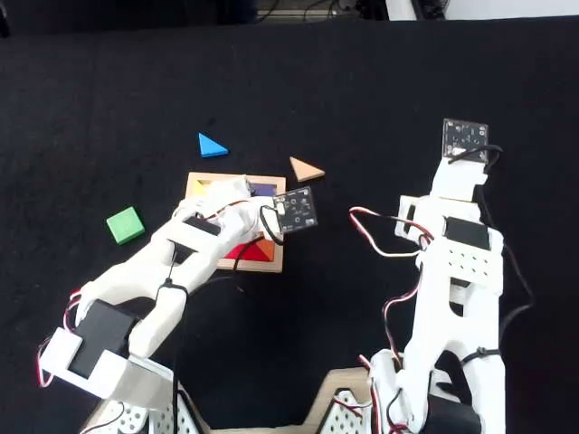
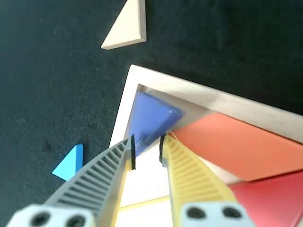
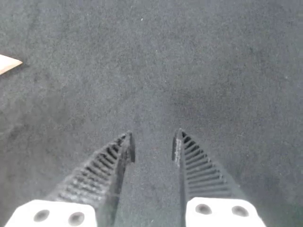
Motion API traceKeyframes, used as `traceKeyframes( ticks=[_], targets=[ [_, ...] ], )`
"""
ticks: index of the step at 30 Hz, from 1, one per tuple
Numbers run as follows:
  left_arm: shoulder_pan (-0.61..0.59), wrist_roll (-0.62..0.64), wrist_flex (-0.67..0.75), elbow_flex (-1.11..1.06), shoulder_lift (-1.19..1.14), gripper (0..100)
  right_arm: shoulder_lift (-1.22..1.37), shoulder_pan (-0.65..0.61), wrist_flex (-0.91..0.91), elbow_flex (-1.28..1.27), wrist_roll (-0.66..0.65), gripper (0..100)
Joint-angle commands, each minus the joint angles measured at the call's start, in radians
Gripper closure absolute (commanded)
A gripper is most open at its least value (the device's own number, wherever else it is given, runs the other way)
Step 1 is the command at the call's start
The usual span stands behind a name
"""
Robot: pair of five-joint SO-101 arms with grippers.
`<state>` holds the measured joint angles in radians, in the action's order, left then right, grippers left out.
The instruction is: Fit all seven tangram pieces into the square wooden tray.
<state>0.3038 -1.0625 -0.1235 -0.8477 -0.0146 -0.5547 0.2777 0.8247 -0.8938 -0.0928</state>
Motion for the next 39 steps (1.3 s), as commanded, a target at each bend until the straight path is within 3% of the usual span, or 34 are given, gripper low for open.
traceKeyframes(
  ticks=[1, 12, 15, 21, 28, 31, 35, 39],
  targets=[
    [-0.010, 0.011, 0.006, 0.019, 0.035, 88, -0.030, 0.006, -0.018, 0.038, 0.005, 85.4],
    [-0.065, -0.011, 0.003, -0.225, 0.427, 88, -0.030, 0.006, -0.017, 0.038, 0.002, 85.4],
    [-0.110, 0.110, -0.123, -0.186, 0.462, 88, -0.030, 0.006, -0.017, 0.038, 0.002, 85.4],
    [-0.205, 0.595, -0.669, 0.335, 0.333, 88, -0.030, -0.028, -0.011, 0.038, 0.002, 85.4],
    [-0.076, 0.701, -1.287, 0.990, -0.025, 88, -0.030, -0.044, -0.011, 0.022, -0.003, 85.4],
    [-0.070, 0.779, -1.392, 1.202, -0.190, 88, -0.030, -0.046, -0.011, 0.022, -0.005, 85.4],
    [-0.062, 0.898, -1.409, 1.440, -0.399, 88, -0.030, -0.044, -0.017, 0.022, -0.075, 85.4],
    [-0.012, 0.934, -1.407, 1.630, -0.571, 88, -0.031, -0.043, -0.048, 0.001, -0.157, 85.4]
  ],
)
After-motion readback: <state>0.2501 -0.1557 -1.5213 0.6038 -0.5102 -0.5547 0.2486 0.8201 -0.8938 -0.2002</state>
